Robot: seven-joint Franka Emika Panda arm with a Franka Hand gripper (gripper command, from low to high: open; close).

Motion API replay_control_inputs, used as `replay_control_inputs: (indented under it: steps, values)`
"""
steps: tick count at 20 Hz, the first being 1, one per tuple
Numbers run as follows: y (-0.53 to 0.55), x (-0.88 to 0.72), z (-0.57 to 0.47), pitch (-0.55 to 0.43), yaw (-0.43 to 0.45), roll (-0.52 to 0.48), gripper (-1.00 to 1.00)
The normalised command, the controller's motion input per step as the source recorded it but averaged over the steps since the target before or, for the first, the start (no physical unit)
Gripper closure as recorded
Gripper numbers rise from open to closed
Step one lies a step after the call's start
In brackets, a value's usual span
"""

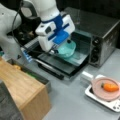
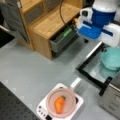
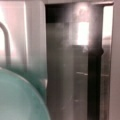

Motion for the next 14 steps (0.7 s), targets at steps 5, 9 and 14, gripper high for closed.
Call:
replay_control_inputs:
  steps: [5, 9, 14]
  values:
    - [0.07, 0.57, 0.35, 0.338, 0.067, -0.181, -1.00]
    - [0.23, 0.62, 0.28, 0.276, 0.116, -0.187, -1.00]
    - [0.16, 0.78, 0.11, 0.205, 0.167, -0.199, -1.00]
